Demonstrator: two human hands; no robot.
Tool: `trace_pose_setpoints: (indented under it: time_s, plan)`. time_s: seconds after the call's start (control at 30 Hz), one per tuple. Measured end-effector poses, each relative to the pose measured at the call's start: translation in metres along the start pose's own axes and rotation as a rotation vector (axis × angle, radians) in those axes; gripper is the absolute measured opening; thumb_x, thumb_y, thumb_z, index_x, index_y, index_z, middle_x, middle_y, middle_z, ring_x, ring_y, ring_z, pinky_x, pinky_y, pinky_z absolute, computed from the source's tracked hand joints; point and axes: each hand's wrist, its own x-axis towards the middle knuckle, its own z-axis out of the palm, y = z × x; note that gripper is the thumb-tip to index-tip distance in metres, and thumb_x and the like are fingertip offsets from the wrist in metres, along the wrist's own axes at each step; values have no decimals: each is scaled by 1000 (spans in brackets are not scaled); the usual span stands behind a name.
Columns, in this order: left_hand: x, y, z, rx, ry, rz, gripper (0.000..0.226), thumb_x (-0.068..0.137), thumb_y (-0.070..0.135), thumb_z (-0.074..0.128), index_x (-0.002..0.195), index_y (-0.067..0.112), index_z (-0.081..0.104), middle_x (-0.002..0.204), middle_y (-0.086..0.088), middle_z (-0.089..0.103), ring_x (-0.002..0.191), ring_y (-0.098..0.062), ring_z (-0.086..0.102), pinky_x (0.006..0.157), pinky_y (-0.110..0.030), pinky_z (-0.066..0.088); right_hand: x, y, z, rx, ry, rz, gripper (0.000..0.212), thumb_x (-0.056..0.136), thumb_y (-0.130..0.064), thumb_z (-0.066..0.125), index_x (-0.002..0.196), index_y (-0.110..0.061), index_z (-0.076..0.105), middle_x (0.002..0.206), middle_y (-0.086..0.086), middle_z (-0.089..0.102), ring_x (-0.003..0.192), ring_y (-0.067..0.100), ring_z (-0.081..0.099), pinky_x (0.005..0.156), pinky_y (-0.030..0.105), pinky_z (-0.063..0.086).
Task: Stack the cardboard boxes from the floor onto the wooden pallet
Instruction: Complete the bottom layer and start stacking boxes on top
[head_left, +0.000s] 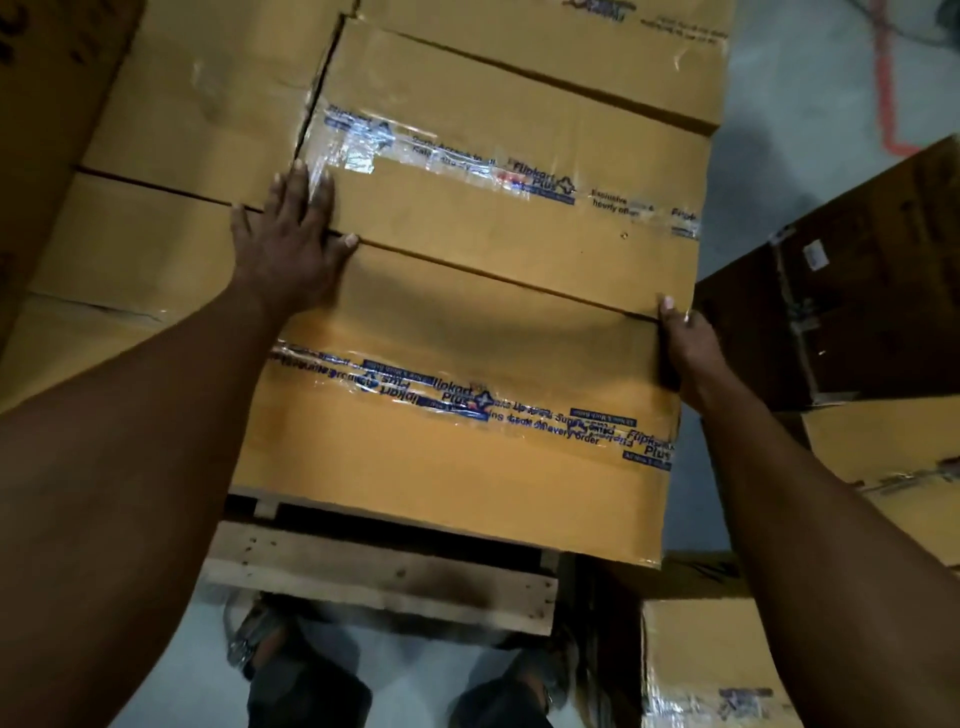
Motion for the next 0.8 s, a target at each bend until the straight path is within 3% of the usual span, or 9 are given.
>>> trace_pose_setpoints:
  time_s: [0.17,0.3,0.37,0.47,0.53,0.57,0.67,0.73,0.8]
  plan:
    - [-7,6,6,-53,13,-33,80,105,68,26,167,26,-1,176,-8,-4,162,-32,0,121,-70,-1,9,-5,1,-89,23,-56,40,109,-51,48,134,-21,52,131,6,62,126,29,59,111,54,49]
    - [-4,51,16,-90,129,-196,85,105,61,25,164,1,16,172,-24,11,159,-40,14,123,-67,10,1,-13,3,-127,-4,-10,57,111,-51,43,152,-12,35,147,11,49,138,32,49,117,50,41]
    - [-2,85,25,-138,167,-245,81,104,60,27,165,6,21,173,-19,13,159,-37,17,124,-64,12,2,-20,1,-154,-20,55,59,112,-48,41,156,-11,30,146,12,46,134,31,48,110,45,42]
    - [2,120,39,-187,228,-330,76,104,62,28,166,19,19,174,-13,14,160,-34,14,125,-60,12,8,-32,-7,-189,-66,141,55,112,-47,43,155,-13,34,133,10,49,114,27,55,93,41,46]
    - [5,127,45,-188,267,-381,73,106,60,26,167,21,17,174,-13,14,161,-33,13,127,-56,9,23,-43,-15,-253,-68,97,54,111,-44,49,151,-9,40,124,8,55,108,27,61,84,38,50]
    - [5,125,48,-176,292,-385,72,107,58,24,167,20,15,174,-15,13,161,-33,12,128,-54,8,32,-49,-19,-269,-46,42,62,109,-46,52,155,-8,36,128,8,54,117,30,61,85,38,51]
    - [4,125,53,-125,355,-363,70,109,54,18,167,16,13,174,-18,12,161,-35,11,130,-51,9,58,-86,-25,-290,-2,-123,91,102,-60,58,165,-10,17,161,18,38,146,36,44,113,45,45]
    - [6,128,56,-121,381,-356,68,110,52,16,167,15,12,173,-19,12,160,-36,11,130,-49,7,81,-115,-23,-312,16,-202,85,104,-53,59,165,-7,19,163,24,38,146,39,46,113,45,45]
    - [6,130,53,-104,393,-356,67,111,50,17,167,14,11,173,-20,12,160,-38,11,130,-49,7,107,-144,-16,-261,13,-256,67,109,-34,57,161,-6,26,155,25,47,138,39,53,108,46,49]
